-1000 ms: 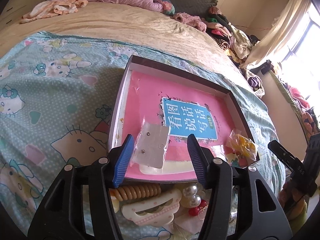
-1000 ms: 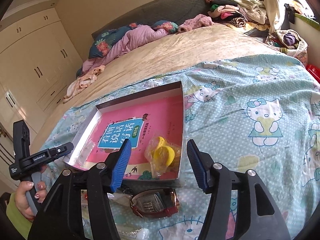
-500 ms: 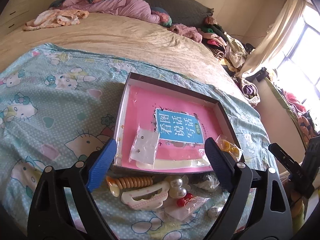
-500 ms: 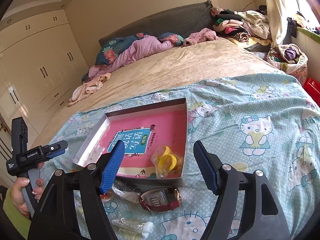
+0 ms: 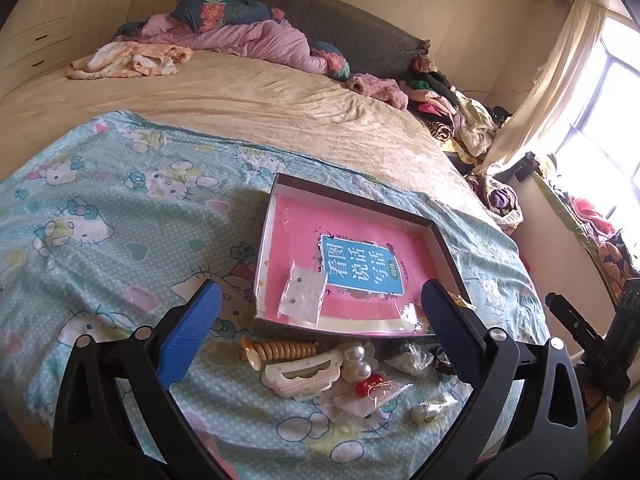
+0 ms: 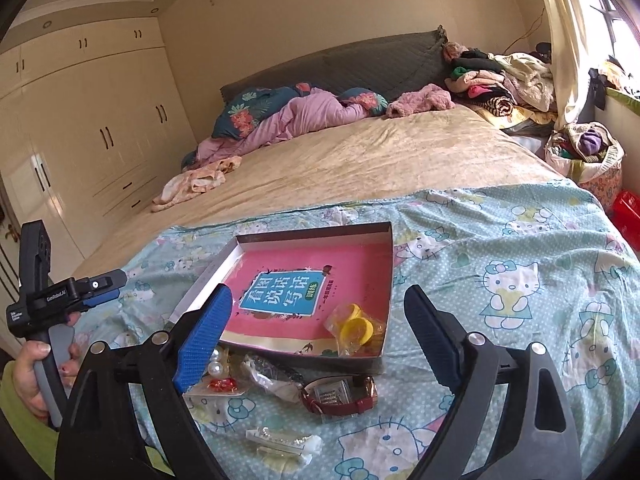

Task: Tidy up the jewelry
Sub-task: 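Lift both open tools out of the box back toward the remaining items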

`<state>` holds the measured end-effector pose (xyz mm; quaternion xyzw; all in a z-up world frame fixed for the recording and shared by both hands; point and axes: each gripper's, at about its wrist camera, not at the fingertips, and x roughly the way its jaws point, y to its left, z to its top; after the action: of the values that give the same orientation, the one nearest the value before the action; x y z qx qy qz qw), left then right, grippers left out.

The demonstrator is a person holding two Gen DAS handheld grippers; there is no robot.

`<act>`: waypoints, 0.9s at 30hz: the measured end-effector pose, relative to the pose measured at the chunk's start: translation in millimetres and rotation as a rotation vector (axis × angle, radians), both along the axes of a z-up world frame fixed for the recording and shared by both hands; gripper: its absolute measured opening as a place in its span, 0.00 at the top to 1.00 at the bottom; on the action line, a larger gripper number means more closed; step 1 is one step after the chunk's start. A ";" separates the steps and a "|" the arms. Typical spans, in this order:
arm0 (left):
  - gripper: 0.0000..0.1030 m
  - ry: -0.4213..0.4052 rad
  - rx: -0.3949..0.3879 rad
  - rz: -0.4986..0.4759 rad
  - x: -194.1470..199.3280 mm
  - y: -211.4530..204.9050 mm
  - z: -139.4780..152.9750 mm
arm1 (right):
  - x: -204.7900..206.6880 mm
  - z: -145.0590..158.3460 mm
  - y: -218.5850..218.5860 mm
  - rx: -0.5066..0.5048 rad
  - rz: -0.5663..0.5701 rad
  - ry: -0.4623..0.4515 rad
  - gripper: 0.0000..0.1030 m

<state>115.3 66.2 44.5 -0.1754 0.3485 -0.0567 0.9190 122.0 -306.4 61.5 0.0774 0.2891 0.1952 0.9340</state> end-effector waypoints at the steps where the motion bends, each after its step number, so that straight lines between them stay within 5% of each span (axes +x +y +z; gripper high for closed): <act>1: 0.09 0.000 0.002 0.002 -1.6 1.0 -0.1 | -1.9 1.0 1.3 -0.001 0.006 -0.002 0.16; 27: 0.09 0.061 0.043 0.000 -37.9 -8.1 -25.8 | -39.6 -29.3 40.7 -0.102 0.172 0.076 0.16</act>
<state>77.5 58.1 18.8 -0.1570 0.3777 -0.0439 0.9115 82.5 -265.6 32.3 0.0122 0.3394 0.2569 0.9048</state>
